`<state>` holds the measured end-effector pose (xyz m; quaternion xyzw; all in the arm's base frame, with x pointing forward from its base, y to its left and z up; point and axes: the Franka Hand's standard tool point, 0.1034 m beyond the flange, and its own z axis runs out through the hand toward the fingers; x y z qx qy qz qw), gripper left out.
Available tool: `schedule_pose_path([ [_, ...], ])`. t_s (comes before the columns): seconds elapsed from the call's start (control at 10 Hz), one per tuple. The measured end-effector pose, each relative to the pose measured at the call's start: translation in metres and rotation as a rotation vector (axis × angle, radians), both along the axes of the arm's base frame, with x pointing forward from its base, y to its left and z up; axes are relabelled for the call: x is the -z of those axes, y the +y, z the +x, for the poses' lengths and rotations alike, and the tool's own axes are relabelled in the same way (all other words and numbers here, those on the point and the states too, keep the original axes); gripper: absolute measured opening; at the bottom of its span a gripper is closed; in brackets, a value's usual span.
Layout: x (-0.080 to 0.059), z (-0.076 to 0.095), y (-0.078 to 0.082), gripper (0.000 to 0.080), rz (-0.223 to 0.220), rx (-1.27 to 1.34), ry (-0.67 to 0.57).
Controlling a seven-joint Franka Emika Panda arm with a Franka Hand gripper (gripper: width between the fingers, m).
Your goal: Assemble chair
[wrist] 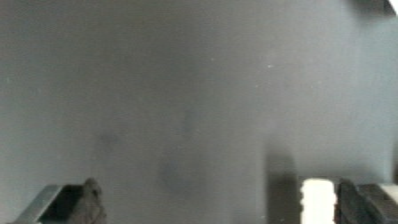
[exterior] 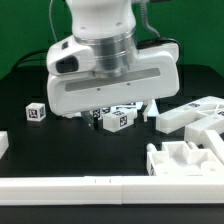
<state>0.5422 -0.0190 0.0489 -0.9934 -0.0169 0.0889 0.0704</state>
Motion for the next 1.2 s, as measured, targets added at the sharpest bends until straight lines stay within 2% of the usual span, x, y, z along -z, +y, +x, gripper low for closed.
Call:
schedule_pose_path([
  [0.1, -0.002, 0.000, 0.000, 0.0649, -0.020, 0.132, 0.017],
  [0.3, 0.000, -0.001, 0.002, 0.0649, 0.025, 0.385, 0.053],
  [0.6, 0.000, -0.002, 0.006, 0.0649, 0.033, 0.375, 0.072],
  [0.7, 0.000, -0.005, 0.004, 0.0649, 0.052, 0.415, 0.095],
  [0.8, -0.003, -0.014, 0.004, 0.0649, 0.071, 0.426, 0.180],
  [1.2, -0.002, -0.023, 0.006, 0.0649, 0.139, 0.387, 0.452],
])
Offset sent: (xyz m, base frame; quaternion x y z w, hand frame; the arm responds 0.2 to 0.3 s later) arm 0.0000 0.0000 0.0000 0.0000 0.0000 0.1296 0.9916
